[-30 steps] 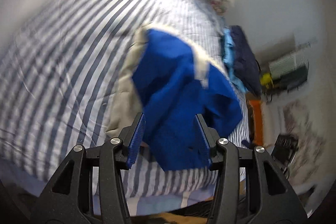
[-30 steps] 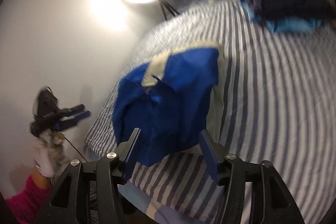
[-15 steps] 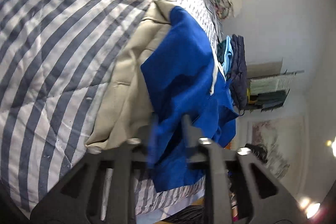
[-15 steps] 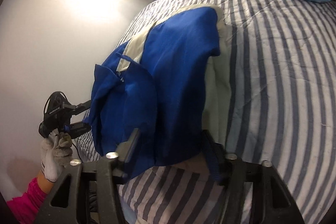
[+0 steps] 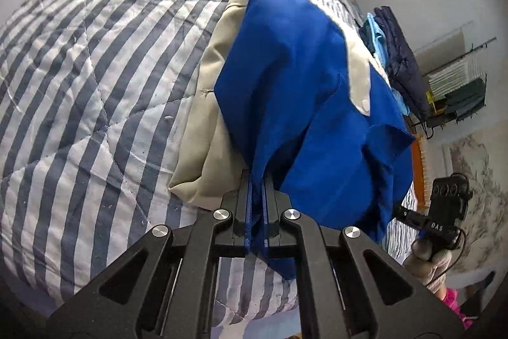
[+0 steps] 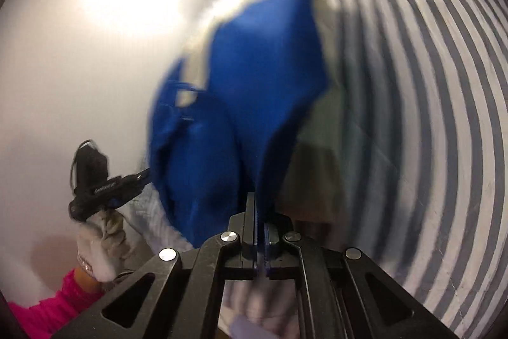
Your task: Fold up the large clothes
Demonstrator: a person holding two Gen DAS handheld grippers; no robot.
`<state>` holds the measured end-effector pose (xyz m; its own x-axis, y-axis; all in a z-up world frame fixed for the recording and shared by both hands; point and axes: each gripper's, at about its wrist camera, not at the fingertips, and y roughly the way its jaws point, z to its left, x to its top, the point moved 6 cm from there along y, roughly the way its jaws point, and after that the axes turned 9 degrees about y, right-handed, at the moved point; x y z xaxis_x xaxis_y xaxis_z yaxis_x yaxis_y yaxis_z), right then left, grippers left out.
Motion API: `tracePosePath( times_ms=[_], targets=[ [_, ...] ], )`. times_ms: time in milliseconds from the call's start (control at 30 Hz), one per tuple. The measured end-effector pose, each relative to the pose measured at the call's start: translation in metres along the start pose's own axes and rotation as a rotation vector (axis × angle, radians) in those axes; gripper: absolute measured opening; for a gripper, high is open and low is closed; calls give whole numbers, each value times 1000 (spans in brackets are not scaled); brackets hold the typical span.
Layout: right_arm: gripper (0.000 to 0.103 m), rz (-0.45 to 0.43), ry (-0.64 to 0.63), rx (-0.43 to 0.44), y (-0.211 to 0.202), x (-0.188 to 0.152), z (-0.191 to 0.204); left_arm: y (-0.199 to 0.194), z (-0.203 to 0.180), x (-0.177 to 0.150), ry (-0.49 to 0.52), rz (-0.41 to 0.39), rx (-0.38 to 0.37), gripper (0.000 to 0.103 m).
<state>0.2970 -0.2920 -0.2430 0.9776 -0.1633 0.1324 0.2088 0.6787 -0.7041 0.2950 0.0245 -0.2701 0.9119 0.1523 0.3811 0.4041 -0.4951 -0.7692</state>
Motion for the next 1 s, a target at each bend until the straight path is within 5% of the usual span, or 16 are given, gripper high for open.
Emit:
tracePosePath(
  times_ms=[100, 200, 367, 500, 533, 567, 633, 667, 700, 833, 1000],
  targets=[
    [0, -49, -87, -58, -12, -1, 9, -18, 3, -1, -32, -15, -71, 8],
    [16, -84, -158, -166, -29, -6, 16, -35, 24, 16, -110, -74, -85, 34],
    [34, -179, -253, -181, -46, -7, 44, -24, 52, 36, -237, -63, -137, 39],
    [48, -162, -228, -209, -34, -4, 40, -2, 53, 43, -269, -37, -167, 38],
    [48, -149, -212, -211, -28, -2, 36, 1, 49, 45, -263, -47, -185, 16],
    [54, -135, -198, -211, -20, -1, 32, 1, 44, 45, -241, -45, -188, 9],
    [43, -96, -167, -203, -10, 2, 23, -6, 34, 48, -182, -60, -135, 2],
    [17, -61, -145, -162, -6, 1, 20, -12, 30, 48, -164, -61, -126, 1],
    [5, -44, -113, -133, -4, 0, 16, -18, 28, 49, -153, -69, -116, 0],
    [1, -38, -71, -29, -14, -3, 20, -41, 27, 53, -87, -119, -32, 0],
    [0, 11, -126, -152, 1, -15, 9, -13, 29, 35, 28, -35, 136, 0]
  ],
)
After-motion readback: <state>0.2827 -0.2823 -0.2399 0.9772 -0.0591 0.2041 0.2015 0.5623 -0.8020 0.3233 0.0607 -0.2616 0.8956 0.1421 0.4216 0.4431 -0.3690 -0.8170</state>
